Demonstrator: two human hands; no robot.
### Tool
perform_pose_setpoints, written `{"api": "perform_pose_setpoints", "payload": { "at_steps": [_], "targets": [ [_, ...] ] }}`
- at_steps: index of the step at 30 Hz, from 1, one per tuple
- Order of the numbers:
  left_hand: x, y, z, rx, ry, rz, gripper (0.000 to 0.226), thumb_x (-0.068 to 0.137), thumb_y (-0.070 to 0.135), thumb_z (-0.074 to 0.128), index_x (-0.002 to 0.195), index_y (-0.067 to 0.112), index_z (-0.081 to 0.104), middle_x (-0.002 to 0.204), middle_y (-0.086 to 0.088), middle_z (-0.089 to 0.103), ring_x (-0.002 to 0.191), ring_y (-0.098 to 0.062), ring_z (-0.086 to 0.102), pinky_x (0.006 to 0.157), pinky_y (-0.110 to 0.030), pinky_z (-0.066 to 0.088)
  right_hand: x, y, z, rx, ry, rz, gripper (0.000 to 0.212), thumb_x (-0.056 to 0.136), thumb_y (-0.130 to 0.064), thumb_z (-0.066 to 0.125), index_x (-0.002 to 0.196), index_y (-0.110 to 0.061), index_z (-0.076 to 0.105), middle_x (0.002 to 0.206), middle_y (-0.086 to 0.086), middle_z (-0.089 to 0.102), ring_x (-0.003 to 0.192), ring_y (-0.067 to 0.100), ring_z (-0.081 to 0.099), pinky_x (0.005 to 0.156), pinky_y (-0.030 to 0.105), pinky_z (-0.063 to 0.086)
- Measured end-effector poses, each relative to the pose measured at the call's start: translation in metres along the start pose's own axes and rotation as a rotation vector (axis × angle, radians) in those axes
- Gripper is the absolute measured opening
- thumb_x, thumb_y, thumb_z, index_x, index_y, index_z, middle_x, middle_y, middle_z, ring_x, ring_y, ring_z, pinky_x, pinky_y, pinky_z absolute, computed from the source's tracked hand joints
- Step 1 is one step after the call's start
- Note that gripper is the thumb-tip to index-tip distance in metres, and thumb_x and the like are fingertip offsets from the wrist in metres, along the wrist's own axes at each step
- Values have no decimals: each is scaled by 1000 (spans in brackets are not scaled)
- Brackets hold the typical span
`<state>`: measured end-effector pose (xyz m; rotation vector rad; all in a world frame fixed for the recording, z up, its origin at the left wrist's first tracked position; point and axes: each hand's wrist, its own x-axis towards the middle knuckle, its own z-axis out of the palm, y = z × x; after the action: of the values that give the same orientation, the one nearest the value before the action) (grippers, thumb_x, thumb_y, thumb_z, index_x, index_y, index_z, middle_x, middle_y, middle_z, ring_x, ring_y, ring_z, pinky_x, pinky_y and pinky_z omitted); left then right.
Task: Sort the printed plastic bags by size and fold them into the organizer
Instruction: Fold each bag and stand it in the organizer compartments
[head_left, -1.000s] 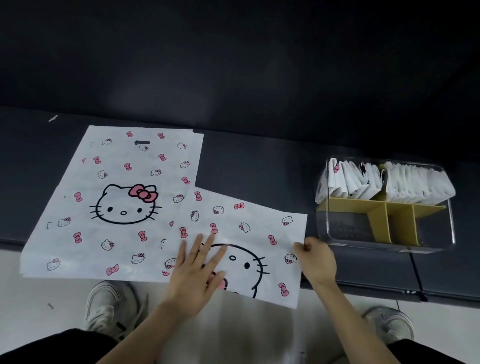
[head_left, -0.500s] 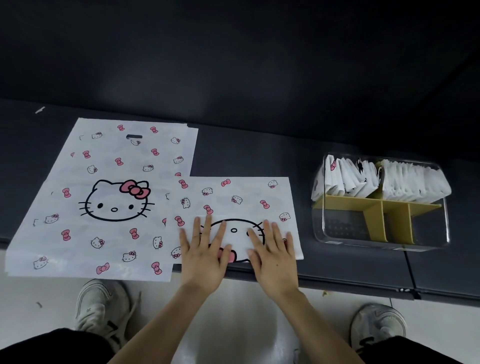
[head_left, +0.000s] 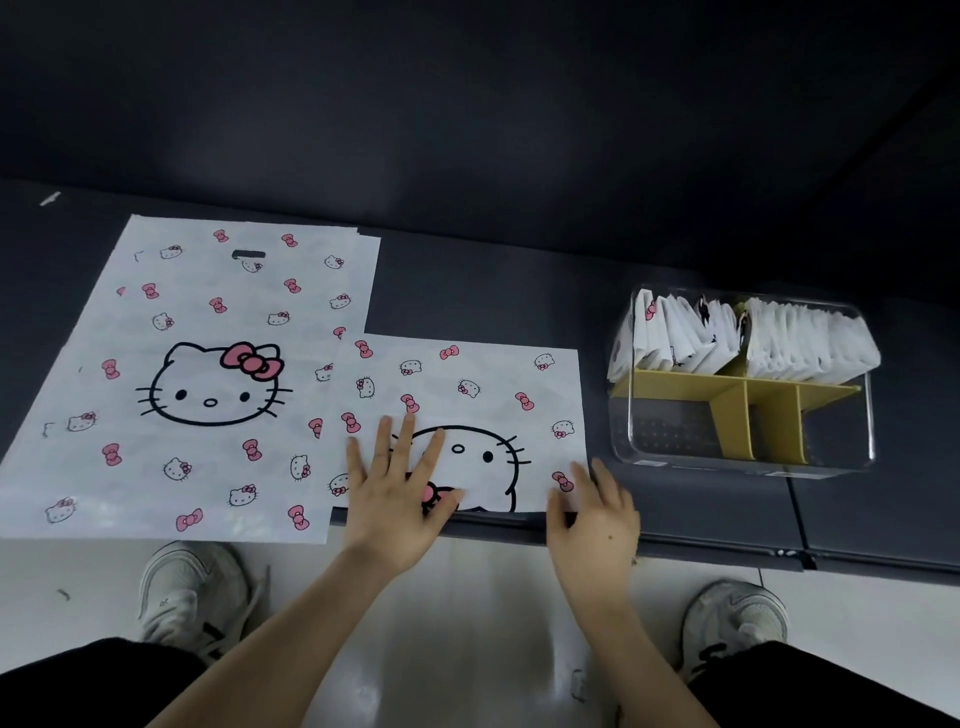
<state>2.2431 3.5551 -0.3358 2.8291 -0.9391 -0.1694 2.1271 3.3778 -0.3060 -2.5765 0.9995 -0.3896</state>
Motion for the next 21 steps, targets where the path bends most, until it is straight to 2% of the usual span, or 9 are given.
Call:
{"api": "perform_pose_setpoints", "payload": {
  "at_steps": [3,5,7,9,11,13,15,18,21],
  "targets": [
    [1,-2,0,18,-4,27,70,93,68,12,146,26,30,155,-11,23,143,-33,14,113,-55,1,8,-12,-16,96,-193,361,58,85,-25,67,134,-2,47,118,21,52,104,38,53,84,40,45],
    [3,-6,0,31,-19,83,69,93,68,13,147,26,27,156,-11,22,143,-33,13,112,-55,2,12,-14,-21,136,-299,508,60,83,-24,68,135,-6,43,118,15,55,106,34,55,80,35,42],
    [6,-15,-1,35,-38,173,68,94,67,13,148,27,24,156,-12,20,143,-33,10,111,-55,3,14,-16,-28,153,-366,559,38,81,-23,67,114,-12,51,101,4,62,97,28,59,69,30,41],
    [10,-23,-6,23,-42,246,67,94,67,16,147,27,26,156,-13,21,144,-32,9,111,-55,3,14,-15,-36,145,-438,560,15,79,-23,66,78,-15,52,72,-1,56,72,24,55,58,27,37],
    [12,-22,-12,-30,17,262,62,95,62,26,144,25,33,152,-15,29,142,-34,19,112,-53,6,13,-13,-39,235,-498,594,29,77,-17,65,58,-13,44,55,1,43,53,21,40,51,26,28],
    [2,-9,-21,-173,124,276,54,94,53,37,136,21,43,141,-15,47,132,-32,39,112,-48,19,13,-16,-47,533,-482,735,25,76,-6,66,59,-8,48,52,4,43,43,17,37,49,25,26],
    [-17,9,-23,-337,173,350,51,91,50,44,134,23,45,133,-7,55,126,-23,47,109,-41,32,14,-23,-56,789,-480,880,16,78,3,65,67,-3,55,51,7,49,35,13,39,40,21,28],
    [-36,25,-14,-375,80,355,57,84,53,53,136,31,43,135,5,55,128,-15,46,111,-31,25,12,-40,-67,958,-549,898,11,81,5,64,75,0,57,50,8,52,34,13,46,34,19,36],
    [-32,33,-13,-667,115,104,35,92,41,47,119,26,65,117,13,65,111,-3,53,103,-8,23,10,-55,-79,1075,-610,785,13,86,0,64,75,-3,57,56,9,62,44,16,59,41,21,47]
  ]
}}
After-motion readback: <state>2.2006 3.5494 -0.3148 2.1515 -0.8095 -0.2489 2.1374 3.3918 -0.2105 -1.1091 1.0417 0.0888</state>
